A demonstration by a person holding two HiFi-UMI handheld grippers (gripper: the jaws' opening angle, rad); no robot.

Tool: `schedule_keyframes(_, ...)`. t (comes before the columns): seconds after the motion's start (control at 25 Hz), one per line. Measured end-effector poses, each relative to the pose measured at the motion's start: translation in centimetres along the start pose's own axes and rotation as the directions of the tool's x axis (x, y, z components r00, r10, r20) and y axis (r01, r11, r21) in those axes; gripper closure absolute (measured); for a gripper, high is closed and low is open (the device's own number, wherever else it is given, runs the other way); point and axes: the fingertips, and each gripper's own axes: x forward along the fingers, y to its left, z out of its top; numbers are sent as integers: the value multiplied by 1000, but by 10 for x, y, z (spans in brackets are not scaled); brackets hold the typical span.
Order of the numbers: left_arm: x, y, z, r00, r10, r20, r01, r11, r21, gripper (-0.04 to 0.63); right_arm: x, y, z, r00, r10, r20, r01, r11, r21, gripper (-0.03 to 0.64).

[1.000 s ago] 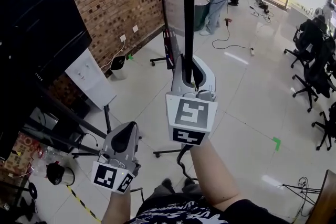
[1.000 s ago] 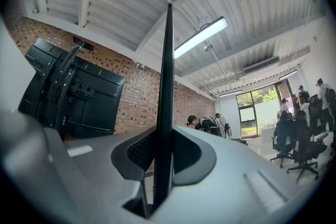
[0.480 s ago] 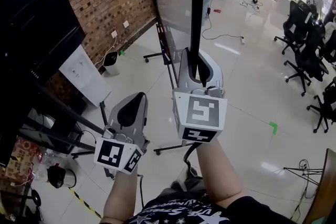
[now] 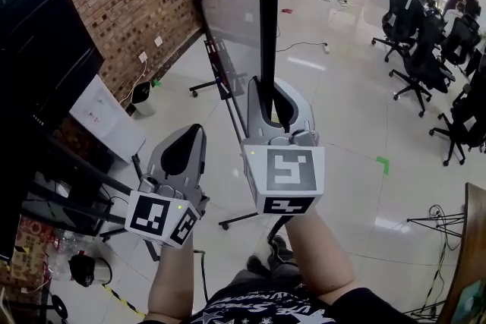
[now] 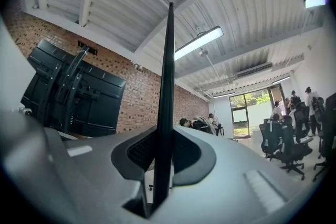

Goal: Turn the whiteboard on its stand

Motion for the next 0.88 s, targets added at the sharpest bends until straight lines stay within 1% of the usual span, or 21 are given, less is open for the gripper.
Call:
schedule_keyframes(0.16, -8, -20, 5, 1000, -19, -1, 19, 1000, 4, 591, -21, 0, 4, 1000, 3, 5, -3, 1000, 2, 558)
schedule_keyframes(0.32, -17, -47, 9, 1000, -20, 5, 20, 1000, 19, 591, -49, -3, 8, 1000, -7, 8, 7, 1000, -6, 557)
schedule_keyframes(0.56, -37, -74, 8, 1000, 23, -1, -23, 1000, 18, 591, -85, 3, 12, 1000, 11, 23, -11, 1000, -19, 552)
schedule_keyframes(0.72, -51, -95, 19, 998, 58, -3, -58, 998, 32, 591, -113, 1, 23, 998, 36, 46, -35, 999, -16, 549)
schedule_keyframes(0.8, -58, -105, 21, 998, 68, -5, -68, 997, 37, 591, -127, 2, 25, 998, 34, 52, -33, 999, -15, 549)
schedule_keyframes(0.88, -67, -112, 26, 997, 78, 9, -78, 996, 51, 591, -140, 1, 25, 999, 19, 50, -19, 1000, -6, 552)
